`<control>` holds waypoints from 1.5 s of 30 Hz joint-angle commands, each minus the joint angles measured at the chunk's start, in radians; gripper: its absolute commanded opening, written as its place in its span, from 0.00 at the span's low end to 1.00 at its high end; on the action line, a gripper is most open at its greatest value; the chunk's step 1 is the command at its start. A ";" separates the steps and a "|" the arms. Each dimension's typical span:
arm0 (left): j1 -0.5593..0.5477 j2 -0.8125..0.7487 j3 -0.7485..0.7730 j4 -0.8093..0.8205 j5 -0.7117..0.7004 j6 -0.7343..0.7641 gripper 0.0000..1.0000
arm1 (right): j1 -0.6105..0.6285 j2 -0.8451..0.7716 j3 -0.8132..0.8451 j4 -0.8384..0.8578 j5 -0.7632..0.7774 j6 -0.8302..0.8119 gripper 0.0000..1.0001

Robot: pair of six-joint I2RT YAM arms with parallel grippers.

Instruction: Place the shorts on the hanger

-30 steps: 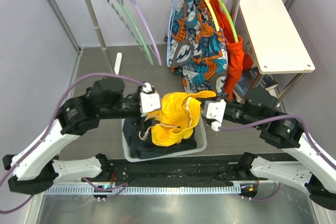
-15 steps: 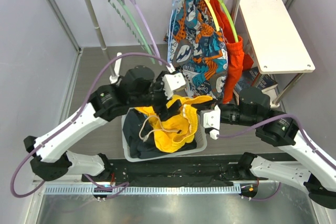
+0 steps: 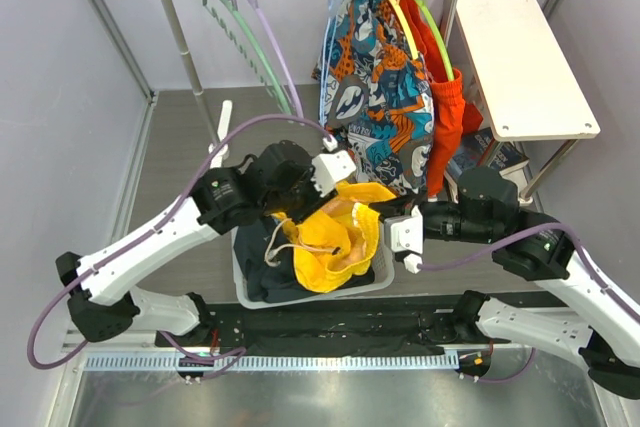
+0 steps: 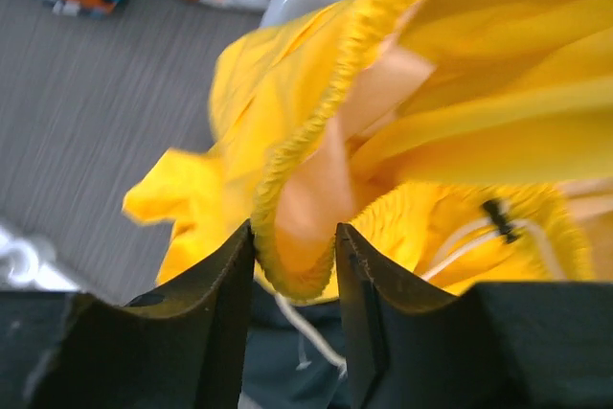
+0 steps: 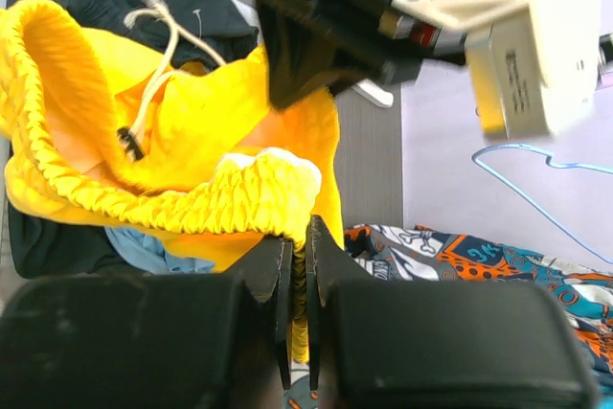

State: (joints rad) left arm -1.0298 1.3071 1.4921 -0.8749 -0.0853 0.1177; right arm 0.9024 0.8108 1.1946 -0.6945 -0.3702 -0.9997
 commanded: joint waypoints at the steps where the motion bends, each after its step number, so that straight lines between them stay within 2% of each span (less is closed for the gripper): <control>1: 0.091 -0.112 -0.018 -0.075 -0.090 0.033 0.36 | 0.001 -0.044 -0.001 -0.034 0.002 -0.077 0.01; 3: 0.138 -0.158 -0.021 -0.102 -0.077 0.046 0.26 | 0.003 -0.047 -0.030 -0.053 0.022 -0.103 0.01; 4: 0.155 -0.170 -0.024 -0.113 -0.076 0.045 0.14 | 0.001 -0.047 -0.041 -0.056 0.049 -0.106 0.01; 6: 0.212 -0.196 -0.045 -0.151 -0.057 0.040 0.01 | 0.001 -0.045 -0.068 -0.063 0.068 -0.117 0.01; 11: 0.325 -0.278 -0.118 -0.177 -0.025 0.010 0.00 | 0.003 -0.027 -0.108 -0.080 0.112 -0.151 0.01; 13: 0.343 -0.287 -0.112 -0.173 0.074 0.019 0.01 | 0.003 -0.027 -0.118 -0.082 0.106 -0.155 0.01; 15: 0.344 -0.281 -0.099 -0.141 0.184 -0.007 0.17 | 0.003 -0.030 -0.121 -0.077 0.083 -0.158 0.01; 16: 0.344 -0.275 -0.095 -0.115 0.232 -0.033 0.41 | 0.003 -0.030 -0.119 -0.071 0.074 -0.158 0.01; 19: 0.320 -0.201 -0.028 -0.041 0.298 -0.107 0.58 | 0.003 -0.022 -0.101 -0.073 0.060 -0.154 0.01; 21: 0.265 -0.122 0.037 -0.026 0.306 -0.113 0.61 | 0.003 -0.019 -0.087 -0.080 0.059 -0.149 0.01; 23: 0.167 -0.039 0.127 -0.013 0.239 -0.096 0.66 | 0.001 -0.021 -0.076 -0.083 0.057 -0.142 0.01; 25: 0.088 0.018 0.181 -0.030 0.199 -0.069 0.66 | 0.001 -0.035 -0.076 -0.085 0.057 -0.142 0.01; 30: 0.010 0.185 0.269 -0.058 0.173 -0.032 0.66 | 0.003 -0.045 -0.075 -0.095 0.063 -0.143 0.01; 33: -0.006 0.236 0.254 -0.079 0.158 -0.027 0.67 | 0.003 -0.047 -0.064 -0.108 0.065 -0.140 0.01; 35: -0.007 0.273 0.237 -0.093 0.116 -0.009 0.63 | 0.003 -0.053 -0.063 -0.109 0.066 -0.142 0.01; 36: -0.004 0.280 0.220 -0.111 0.061 -0.007 0.56 | 0.003 -0.056 -0.063 -0.114 0.066 -0.146 0.01; 38: 0.014 0.268 0.200 -0.111 0.032 -0.009 0.48 | 0.001 -0.068 -0.064 -0.120 0.066 -0.149 0.01; 41: 0.045 0.216 0.178 -0.107 -0.004 0.009 0.20 | 0.003 -0.081 -0.070 -0.141 0.080 -0.166 0.01; 42: 0.056 0.199 0.181 -0.133 -0.007 0.023 0.01 | 0.001 -0.082 -0.070 -0.160 0.088 -0.169 0.01; 45: 0.155 0.153 0.284 -0.228 0.053 0.054 0.00 | 0.003 -0.061 -0.058 -0.175 0.157 -0.146 0.01</control>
State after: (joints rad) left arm -0.9745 1.5810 1.6627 -1.0073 -0.0399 0.1261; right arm 0.9024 0.7437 1.0870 -0.8627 -0.2844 -1.1526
